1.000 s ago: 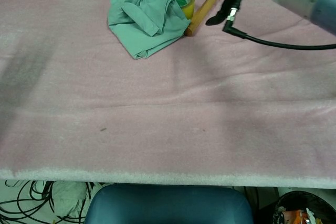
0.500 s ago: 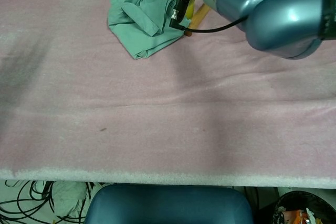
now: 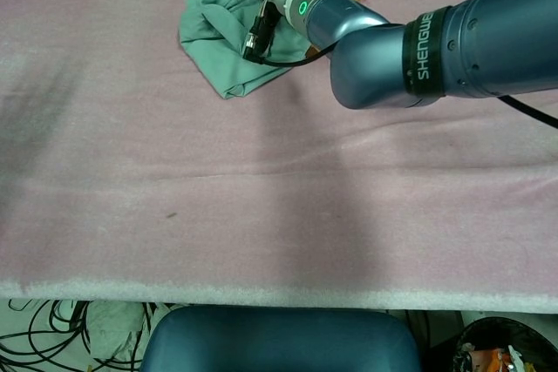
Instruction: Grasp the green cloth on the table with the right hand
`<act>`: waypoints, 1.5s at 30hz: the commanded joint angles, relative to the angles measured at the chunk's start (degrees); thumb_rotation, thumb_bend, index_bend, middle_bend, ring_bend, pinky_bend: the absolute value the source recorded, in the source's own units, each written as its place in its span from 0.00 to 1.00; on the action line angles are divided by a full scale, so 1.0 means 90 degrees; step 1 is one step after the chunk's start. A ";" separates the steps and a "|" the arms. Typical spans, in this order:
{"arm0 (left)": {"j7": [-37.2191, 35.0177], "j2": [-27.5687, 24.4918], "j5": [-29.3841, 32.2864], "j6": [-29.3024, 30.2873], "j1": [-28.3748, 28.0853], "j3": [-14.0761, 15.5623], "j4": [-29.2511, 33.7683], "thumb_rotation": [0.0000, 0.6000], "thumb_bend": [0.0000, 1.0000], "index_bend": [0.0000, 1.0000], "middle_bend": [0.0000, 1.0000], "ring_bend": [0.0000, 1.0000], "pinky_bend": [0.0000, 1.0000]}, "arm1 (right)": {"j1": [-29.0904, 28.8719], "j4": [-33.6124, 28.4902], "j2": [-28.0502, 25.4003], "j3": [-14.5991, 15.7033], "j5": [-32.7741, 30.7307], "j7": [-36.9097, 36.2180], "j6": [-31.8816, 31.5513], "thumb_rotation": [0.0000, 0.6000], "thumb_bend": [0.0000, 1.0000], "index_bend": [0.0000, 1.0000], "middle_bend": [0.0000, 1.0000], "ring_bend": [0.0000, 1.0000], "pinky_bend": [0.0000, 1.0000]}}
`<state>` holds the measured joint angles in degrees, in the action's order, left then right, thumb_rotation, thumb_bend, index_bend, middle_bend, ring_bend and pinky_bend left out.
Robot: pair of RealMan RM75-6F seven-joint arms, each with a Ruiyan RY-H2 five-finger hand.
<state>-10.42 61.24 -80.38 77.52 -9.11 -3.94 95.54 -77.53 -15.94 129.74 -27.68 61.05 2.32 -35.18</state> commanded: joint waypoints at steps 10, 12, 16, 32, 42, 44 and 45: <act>-0.0007 0.0006 -0.0021 0.0019 0.0011 0.0003 0.0012 1.00 0.00 0.00 0.00 0.00 0.00 | -0.0060 0.0083 0.0029 0.0422 0.0254 -0.0891 -0.0947 1.00 0.63 0.71 0.67 0.66 0.72; -0.0001 0.0008 -0.0028 0.0028 0.0015 0.0005 0.0013 1.00 0.00 0.00 0.00 0.00 0.00 | -0.0096 0.0154 0.0012 0.0405 0.0321 -0.1076 -0.1167 1.00 0.63 0.71 0.67 0.66 0.72; 0.0000 0.0017 -0.0057 0.0054 0.0023 0.0011 0.0021 1.00 0.00 0.00 0.00 0.00 0.00 | -0.0013 -0.0015 -0.0178 0.0403 0.0471 -0.1331 -0.1698 1.00 0.63 0.72 0.67 0.66 0.72; 0.0084 0.0102 -0.0260 0.0211 0.0054 0.0052 -0.0006 1.00 0.00 0.00 0.00 0.00 0.00 | 0.2748 -0.6492 -0.3130 0.0988 0.0844 0.0190 -0.4437 1.00 0.63 0.72 0.67 0.66 0.72; 0.0217 0.0162 -0.0376 0.0322 0.0094 0.0100 -0.0020 1.00 0.00 0.00 0.00 0.00 0.00 | 0.4384 -0.9894 -0.4646 0.1705 0.1315 0.0408 -0.5649 1.00 0.63 0.72 0.67 0.66 0.72; 0.0257 0.0175 -0.0418 0.0343 0.0098 0.0116 -0.0025 1.00 0.00 0.00 0.00 0.00 0.00 | 0.4656 -1.0217 -0.4844 0.1912 0.1526 0.0335 -0.5832 1.00 0.63 0.72 0.67 0.66 0.72; 0.0266 0.0178 -0.0427 0.0350 0.0100 0.0120 -0.0027 1.00 0.00 0.00 0.00 0.00 0.00 | 0.4728 -1.0284 -0.4893 0.1974 0.1590 0.0312 -0.5870 1.00 0.63 0.72 0.67 0.66 0.72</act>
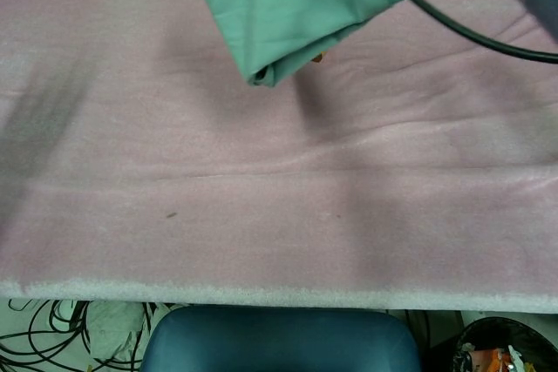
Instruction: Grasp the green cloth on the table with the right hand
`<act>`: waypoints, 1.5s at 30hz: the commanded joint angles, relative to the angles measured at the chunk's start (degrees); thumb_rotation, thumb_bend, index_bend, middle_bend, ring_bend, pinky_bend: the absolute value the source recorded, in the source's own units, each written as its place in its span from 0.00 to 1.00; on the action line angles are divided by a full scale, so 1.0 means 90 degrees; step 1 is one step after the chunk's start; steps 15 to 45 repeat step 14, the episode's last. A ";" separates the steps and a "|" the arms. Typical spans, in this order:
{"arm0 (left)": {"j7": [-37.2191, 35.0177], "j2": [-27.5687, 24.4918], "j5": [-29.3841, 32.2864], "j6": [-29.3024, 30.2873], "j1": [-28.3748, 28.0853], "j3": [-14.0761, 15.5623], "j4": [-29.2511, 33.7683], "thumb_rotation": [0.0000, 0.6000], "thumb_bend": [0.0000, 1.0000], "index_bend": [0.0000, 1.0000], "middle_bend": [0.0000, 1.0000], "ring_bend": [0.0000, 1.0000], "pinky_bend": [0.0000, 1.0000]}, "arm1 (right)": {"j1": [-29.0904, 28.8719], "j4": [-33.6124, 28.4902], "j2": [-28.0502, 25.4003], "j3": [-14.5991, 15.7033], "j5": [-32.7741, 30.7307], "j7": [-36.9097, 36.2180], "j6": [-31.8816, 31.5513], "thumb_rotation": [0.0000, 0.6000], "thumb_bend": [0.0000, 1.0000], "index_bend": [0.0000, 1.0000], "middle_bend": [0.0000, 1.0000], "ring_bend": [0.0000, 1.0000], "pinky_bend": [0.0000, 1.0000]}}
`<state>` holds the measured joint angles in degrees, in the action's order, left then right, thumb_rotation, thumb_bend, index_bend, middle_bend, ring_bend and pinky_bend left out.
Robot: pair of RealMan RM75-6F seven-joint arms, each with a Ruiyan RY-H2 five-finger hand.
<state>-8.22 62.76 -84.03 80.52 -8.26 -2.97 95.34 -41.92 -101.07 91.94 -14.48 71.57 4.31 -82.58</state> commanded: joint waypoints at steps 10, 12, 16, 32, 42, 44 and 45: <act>0.0048 0.0026 -0.0035 0.0054 0.0027 0.0024 -0.0024 1.00 0.00 0.00 0.00 0.00 0.00 | 0.1462 -0.1157 -0.1020 0.1030 0.1093 -0.0280 -0.0807 1.00 0.63 0.72 0.67 0.66 0.72; 0.0045 0.0028 -0.0031 0.0054 0.0028 0.0023 -0.0029 1.00 0.00 0.00 0.00 0.00 0.00 | 0.1517 -0.1147 -0.1027 0.1024 0.1173 -0.0318 -0.0794 1.00 0.63 0.72 0.67 0.66 0.72; 0.0045 0.0026 -0.0026 0.0051 0.0030 0.0025 -0.0028 1.00 0.00 0.00 0.00 0.00 0.00 | 0.1560 -0.1136 -0.1029 0.1001 0.1207 -0.0365 -0.0758 1.00 0.63 0.72 0.67 0.66 0.72; 0.0045 0.0026 -0.0026 0.0051 0.0030 0.0025 -0.0028 1.00 0.00 0.00 0.00 0.00 0.00 | 0.1560 -0.1136 -0.1029 0.1001 0.1207 -0.0365 -0.0758 1.00 0.63 0.72 0.67 0.66 0.72; 0.0045 0.0026 -0.0026 0.0051 0.0030 0.0025 -0.0028 1.00 0.00 0.00 0.00 0.00 0.00 | 0.1560 -0.1136 -0.1029 0.1001 0.1207 -0.0365 -0.0758 1.00 0.63 0.72 0.67 0.66 0.72; 0.0045 0.0026 -0.0026 0.0051 0.0030 0.0025 -0.0028 1.00 0.00 0.00 0.00 0.00 0.00 | 0.1560 -0.1136 -0.1029 0.1001 0.1207 -0.0365 -0.0758 1.00 0.63 0.72 0.67 0.66 0.72; 0.0045 0.0026 -0.0026 0.0051 0.0030 0.0025 -0.0028 1.00 0.00 0.00 0.00 0.00 0.00 | 0.1560 -0.1136 -0.1029 0.1001 0.1207 -0.0365 -0.0758 1.00 0.63 0.72 0.67 0.66 0.72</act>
